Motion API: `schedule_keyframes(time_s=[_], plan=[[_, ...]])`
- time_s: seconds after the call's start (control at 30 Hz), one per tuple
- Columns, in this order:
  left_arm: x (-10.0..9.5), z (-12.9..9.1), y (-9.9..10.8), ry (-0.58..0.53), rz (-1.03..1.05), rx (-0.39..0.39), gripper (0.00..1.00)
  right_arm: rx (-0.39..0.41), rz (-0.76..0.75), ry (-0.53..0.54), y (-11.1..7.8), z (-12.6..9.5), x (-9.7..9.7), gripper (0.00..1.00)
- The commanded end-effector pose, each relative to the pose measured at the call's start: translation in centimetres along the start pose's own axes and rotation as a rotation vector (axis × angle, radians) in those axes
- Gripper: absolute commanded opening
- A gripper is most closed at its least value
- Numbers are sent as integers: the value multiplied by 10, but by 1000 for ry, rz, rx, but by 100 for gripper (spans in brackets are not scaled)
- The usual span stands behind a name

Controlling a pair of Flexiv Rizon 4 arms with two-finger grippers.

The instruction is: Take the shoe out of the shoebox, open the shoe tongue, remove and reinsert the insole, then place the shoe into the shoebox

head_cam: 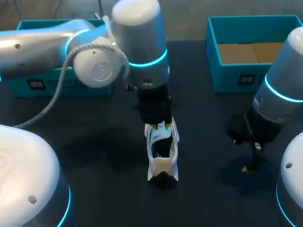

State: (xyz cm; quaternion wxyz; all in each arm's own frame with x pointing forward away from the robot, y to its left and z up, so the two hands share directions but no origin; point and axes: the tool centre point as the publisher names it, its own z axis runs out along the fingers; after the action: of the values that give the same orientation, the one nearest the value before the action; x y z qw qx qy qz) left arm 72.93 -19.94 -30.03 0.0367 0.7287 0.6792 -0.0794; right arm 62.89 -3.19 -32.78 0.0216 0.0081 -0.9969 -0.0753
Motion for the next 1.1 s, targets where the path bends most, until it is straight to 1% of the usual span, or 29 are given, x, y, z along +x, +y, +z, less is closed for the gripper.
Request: schedule_keyframes(time_s=[0.03, 0.1, 0.13, 0.17, 0.23, 0.3, 0.33, 0.37, 0.4, 0.8, 0.9, 0.93, 0.97, 1.0, 1.03, 1.1], plan=[[14, -34, -8, 0, -54, -15, 32, 1, 1, -2, 0, 1, 1, 100], [15, -39, -9, 15, -90, -19, 33, 1, 1, -2, 0, 1, 1, 100], [15, -43, -11, 22, -107, -16, 37, 1, 1, -2, 0, 1, 1, 100], [15, -46, -13, 25, -115, -13, 45, 1, 1, -2, 0, 1, 1, 100], [15, -51, -15, 35, -136, -3, 49, 1, 1, -2, 0, 1, 1, 100], [14, -58, -16, 50, -166, 10, 93, 1, 1, -2, 0, 1, 1, 100], [13, -61, -16, 63, -164, 17, 100, 1, 1, -2, 0, 1, 1, 100], [12, -64, -19, 84, -155, 10, 100, 1, 1, -2, 0, 1, 1, 100], [13, -70, -23, 130, -102, -28, 100, 1, 1, -2, 0, 1, 1, 100], [13, -70, -23, 130, -102, -28, 100, 1, 1, -2, 0, 1, 1, 100], [16, -68, -28, 81, -219, 52, 100, 1, 1, -2, 0, 1, 1, 100], [16, -70, -29, 86, -288, 86, 100, 1, 1, -2, 0, 1, 1, 100], [16, -71, -30, 85, -348, 83, 100, 1, 1, -2, 0, 1, 1, 100], [16, -74, -32, 87, -418, 97, 100, 1, 1, -2, 0, 1, 1, 100], [16, -77, -32, 97, -511, 126, 100, 1, 1, -2, 0, 1, 1, 100], [19, -81, -36, 97, -615, 161, 100, 1, 1, -2, 0, 1, 1, 100]])
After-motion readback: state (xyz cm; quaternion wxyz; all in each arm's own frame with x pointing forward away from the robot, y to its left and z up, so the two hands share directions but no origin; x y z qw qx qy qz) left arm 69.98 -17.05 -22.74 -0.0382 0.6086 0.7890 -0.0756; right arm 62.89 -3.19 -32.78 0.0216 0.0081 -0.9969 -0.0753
